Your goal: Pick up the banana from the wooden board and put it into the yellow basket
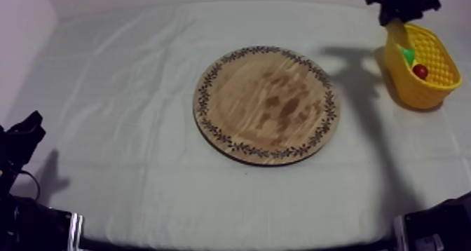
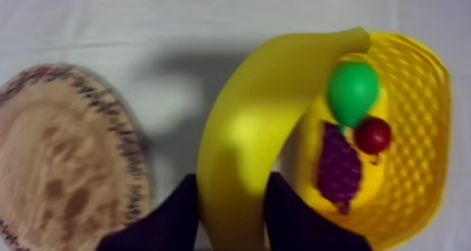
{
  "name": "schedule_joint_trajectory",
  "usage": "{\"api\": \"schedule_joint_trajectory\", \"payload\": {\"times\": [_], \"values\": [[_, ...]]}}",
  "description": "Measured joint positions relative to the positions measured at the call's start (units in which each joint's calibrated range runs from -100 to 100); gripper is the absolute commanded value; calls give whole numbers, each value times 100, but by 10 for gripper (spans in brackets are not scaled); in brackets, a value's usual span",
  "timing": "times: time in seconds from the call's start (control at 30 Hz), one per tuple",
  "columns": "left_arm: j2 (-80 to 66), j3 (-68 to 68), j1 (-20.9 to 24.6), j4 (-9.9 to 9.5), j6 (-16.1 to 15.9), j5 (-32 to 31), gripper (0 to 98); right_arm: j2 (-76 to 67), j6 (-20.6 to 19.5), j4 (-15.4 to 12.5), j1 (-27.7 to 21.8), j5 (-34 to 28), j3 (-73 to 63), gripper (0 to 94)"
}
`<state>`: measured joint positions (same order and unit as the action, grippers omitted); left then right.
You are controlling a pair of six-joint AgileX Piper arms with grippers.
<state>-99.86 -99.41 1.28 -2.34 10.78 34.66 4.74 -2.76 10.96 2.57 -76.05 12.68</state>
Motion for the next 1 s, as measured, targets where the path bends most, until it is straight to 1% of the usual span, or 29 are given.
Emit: {"api": "schedule_joint_trajectory", "payload": {"times": [0.13, 0.33, 0.5, 0.7, 0.77, 0.87, 0.93, 0.97, 1.0], "values": [[0, 0, 0, 0, 0, 0, 1, 77, 159, -30, -485, 154, 74, 281], [0, 0, 0, 0, 0, 0, 1, 428, 245, -57, -1101, 434, 96, 281], [0, 0, 0, 0, 0, 0, 1, 783, 294, -57, -1363, 721, 75, 281], [0, 0, 0, 0, 0, 0, 1, 1198, 255, -83, -1378, 932, 0, 299], [0, 0, 0, 0, 0, 0, 1, 1329, 227, -83, -1374, 996, -63, 333], [0, 0, 0, 0, 0, 0, 1, 1508, 136, 26, -1359, 1039, -173, 459], [0, 0, 0, 0, 0, 0, 1, 1601, 38, 116, -1349, 1049, -208, 520], [0, 0, 0, 0, 0, 0, 1, 1632, -25, 184, -1345, 1055, -208, 527], [0, 0, 0, 0, 0, 0, 1, 1646, -92, 233, -1339, 1083, -185, 501]]}}
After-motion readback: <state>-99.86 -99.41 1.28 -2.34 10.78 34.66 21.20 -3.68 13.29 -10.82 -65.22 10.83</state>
